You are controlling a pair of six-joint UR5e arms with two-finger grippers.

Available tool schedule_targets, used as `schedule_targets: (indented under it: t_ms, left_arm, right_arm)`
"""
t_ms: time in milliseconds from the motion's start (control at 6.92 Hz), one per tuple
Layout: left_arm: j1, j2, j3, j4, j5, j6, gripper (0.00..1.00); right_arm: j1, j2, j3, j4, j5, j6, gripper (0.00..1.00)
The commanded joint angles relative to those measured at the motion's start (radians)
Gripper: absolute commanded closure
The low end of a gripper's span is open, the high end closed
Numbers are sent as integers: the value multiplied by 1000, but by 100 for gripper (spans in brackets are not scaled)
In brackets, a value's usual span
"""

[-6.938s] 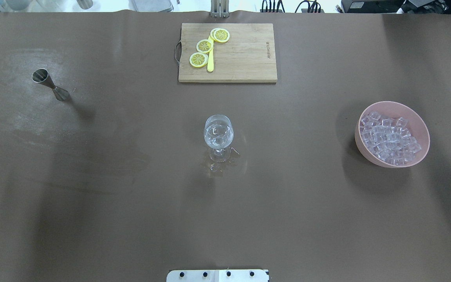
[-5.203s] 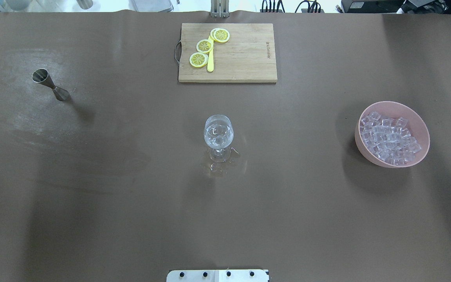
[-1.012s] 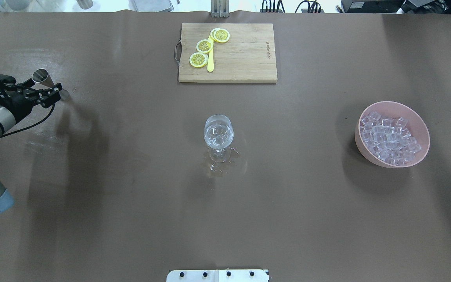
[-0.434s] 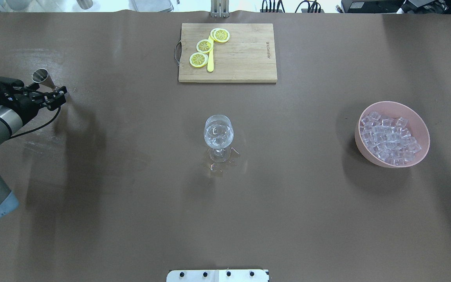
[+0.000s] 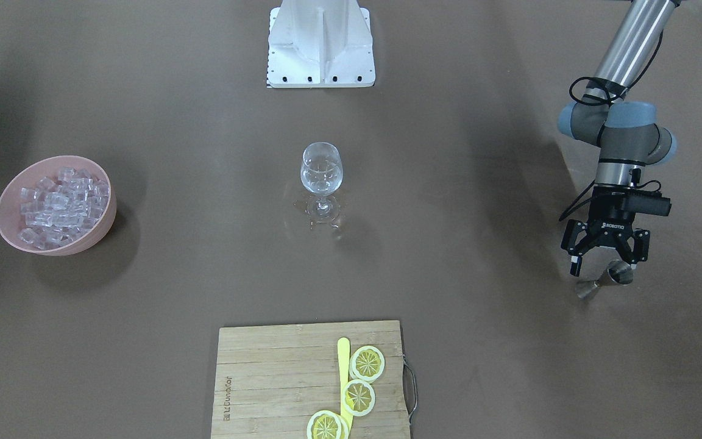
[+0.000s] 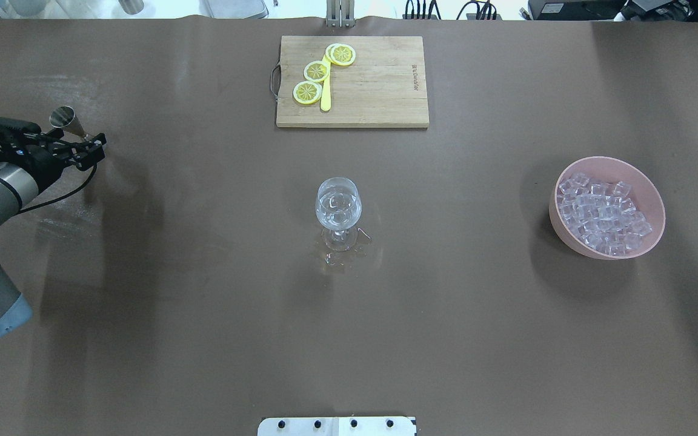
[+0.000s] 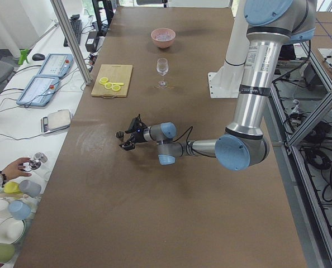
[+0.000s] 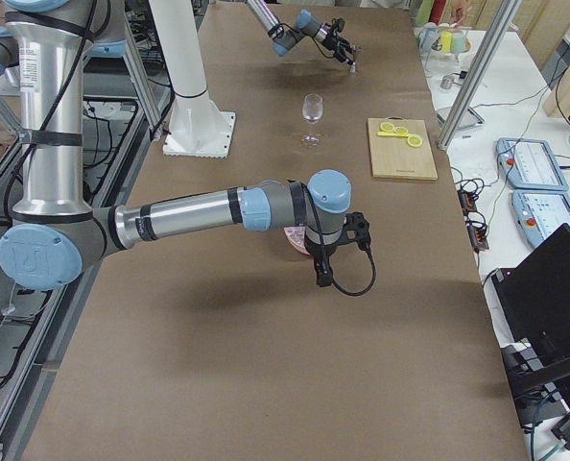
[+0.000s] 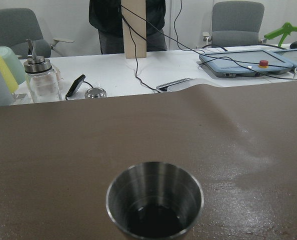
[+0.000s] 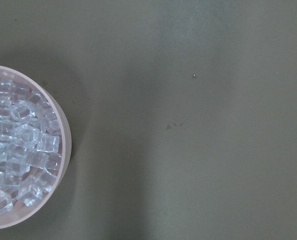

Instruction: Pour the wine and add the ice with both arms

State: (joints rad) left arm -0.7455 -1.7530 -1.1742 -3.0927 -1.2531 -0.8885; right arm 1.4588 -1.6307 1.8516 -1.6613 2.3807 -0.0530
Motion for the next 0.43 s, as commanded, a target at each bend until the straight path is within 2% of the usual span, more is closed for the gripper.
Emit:
schedule_targets:
  t_ms: [0, 289]
  left_arm:
    - [0, -20, 13, 0, 0, -3, 7]
    - [0, -22, 19, 0, 0, -27, 10]
  right_arm:
    - [0, 0, 1, 0, 2, 1, 0]
    - [0, 0, 0, 0, 2, 1, 0]
